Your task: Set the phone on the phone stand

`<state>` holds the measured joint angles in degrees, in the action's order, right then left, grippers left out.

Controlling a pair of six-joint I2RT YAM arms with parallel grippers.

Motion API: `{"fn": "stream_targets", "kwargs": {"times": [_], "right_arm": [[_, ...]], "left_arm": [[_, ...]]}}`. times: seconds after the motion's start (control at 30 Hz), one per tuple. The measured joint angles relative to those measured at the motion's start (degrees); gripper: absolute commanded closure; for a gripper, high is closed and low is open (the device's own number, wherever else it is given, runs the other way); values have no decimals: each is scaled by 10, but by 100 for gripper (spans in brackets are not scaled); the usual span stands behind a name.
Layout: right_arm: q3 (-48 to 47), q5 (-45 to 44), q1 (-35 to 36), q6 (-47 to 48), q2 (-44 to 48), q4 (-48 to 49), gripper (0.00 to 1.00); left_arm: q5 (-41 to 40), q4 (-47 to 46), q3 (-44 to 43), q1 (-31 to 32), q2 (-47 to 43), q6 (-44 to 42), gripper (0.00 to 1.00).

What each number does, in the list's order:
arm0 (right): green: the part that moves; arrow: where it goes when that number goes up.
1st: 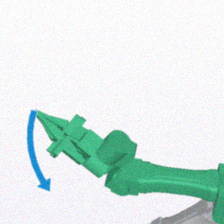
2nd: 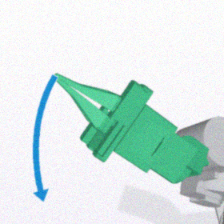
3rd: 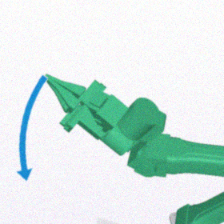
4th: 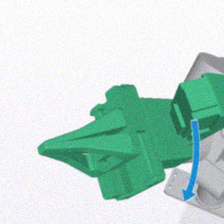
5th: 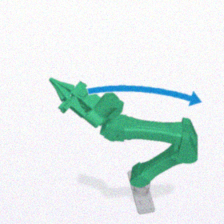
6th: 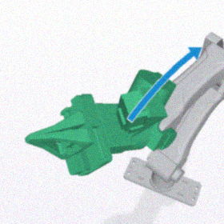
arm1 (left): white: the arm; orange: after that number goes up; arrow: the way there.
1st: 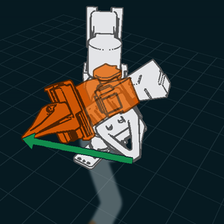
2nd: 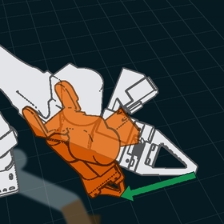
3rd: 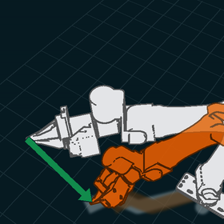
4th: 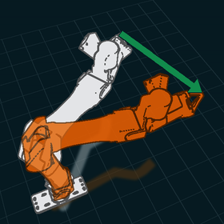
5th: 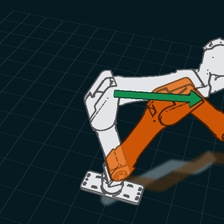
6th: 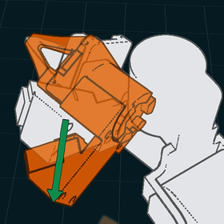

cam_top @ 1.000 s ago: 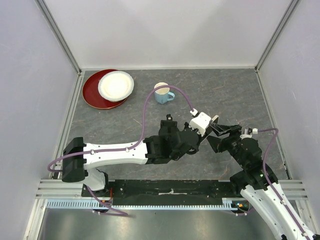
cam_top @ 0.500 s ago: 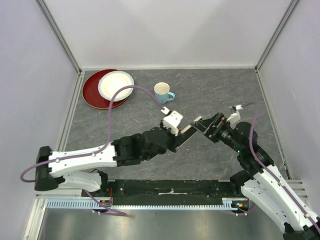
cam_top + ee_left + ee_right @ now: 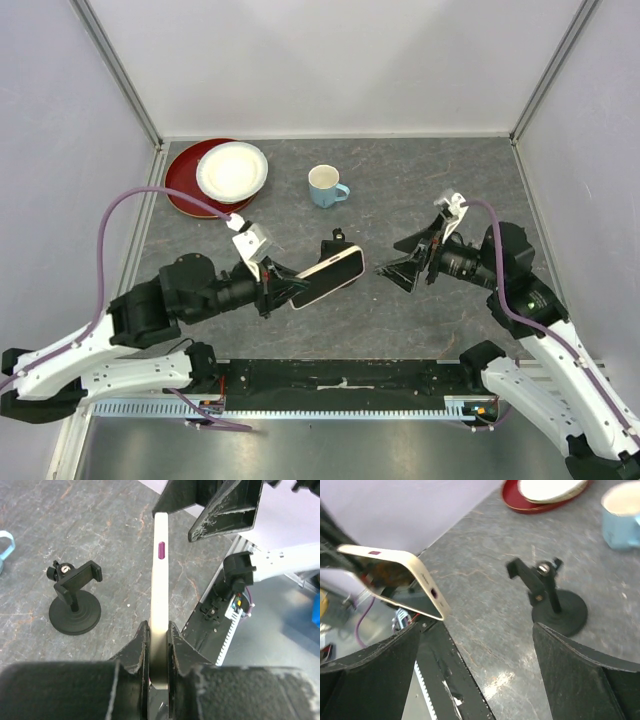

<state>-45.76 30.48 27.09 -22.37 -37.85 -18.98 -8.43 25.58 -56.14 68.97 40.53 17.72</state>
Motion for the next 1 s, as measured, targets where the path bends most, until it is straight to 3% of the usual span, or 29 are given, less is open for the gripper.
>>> {"fn": "stream_targets", "kwargs": {"times": [0.3, 0.67, 0.77, 0.9, 1.0], "right_arm": [[-142, 188, 37, 132, -151, -44, 4], [-233, 245, 182, 229, -209, -127, 28], [-233, 217, 224, 248, -228, -134, 46], [-233, 173, 271, 261, -245, -136, 100], [-223, 155, 299, 254, -242, -105, 100]], "left_arm": [[122, 169, -173, -37, 98, -109, 98], [209, 230, -220, -57, 198, -177, 98], [230, 261, -228, -59, 211, -188, 98], [266, 296, -230, -58, 227, -197, 98], [267, 296, -230, -57, 236, -199, 98]]}}
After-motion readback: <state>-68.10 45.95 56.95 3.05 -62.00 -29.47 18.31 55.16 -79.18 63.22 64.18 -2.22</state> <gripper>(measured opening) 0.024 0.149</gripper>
